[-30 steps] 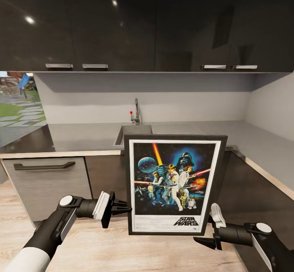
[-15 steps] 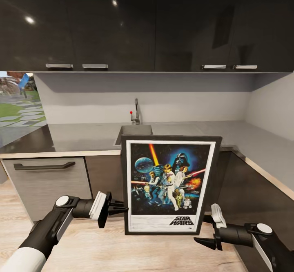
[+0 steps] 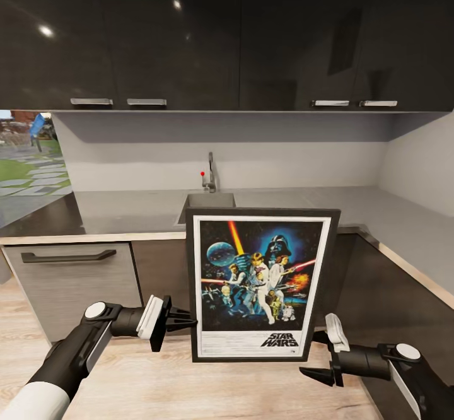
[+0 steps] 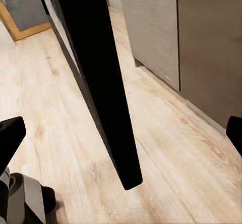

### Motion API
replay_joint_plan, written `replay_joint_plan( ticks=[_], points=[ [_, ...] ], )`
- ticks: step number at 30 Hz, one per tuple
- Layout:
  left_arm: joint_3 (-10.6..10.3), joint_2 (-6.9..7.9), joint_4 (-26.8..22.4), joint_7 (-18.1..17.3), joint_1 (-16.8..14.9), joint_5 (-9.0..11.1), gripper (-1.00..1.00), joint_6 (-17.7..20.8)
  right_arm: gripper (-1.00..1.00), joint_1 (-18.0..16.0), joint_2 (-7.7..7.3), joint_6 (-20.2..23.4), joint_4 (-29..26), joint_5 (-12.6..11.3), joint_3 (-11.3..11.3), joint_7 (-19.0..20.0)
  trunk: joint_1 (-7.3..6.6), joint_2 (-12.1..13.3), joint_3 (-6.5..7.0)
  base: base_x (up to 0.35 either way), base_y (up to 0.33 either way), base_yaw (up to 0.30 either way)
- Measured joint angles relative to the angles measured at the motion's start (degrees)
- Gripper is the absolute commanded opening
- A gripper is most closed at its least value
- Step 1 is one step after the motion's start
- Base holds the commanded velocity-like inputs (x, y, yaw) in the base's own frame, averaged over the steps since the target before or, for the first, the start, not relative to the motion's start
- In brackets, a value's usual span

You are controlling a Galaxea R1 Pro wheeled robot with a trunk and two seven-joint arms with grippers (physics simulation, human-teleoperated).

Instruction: Pick up the poster from the kitchen countertop and hang it on one of the wall nails in the kitchen.

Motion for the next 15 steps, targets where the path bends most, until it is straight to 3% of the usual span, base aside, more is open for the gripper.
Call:
replay_joint_plan(
  ticks=[9, 15],
  points=[
    [0.0, 0.0, 0.0, 0.0, 0.0, 0.0, -1.0, 0.0, 1.0, 0.0, 0.03, -2.0, -1.8, 0.1, 0.4, 0.1, 0.0, 0.0, 0.0, 0.0, 0.0, 0.0],
    [0.0, 0.0, 0.0, 0.0, 0.0, 0.0, -1.0, 0.0, 1.0, 0.0, -0.01, -5.1, -1.6, 0.3, 3.8, 0.1, 0.0, 0.0, 0.0, 0.0, 0.0, 0.0]
  ],
)
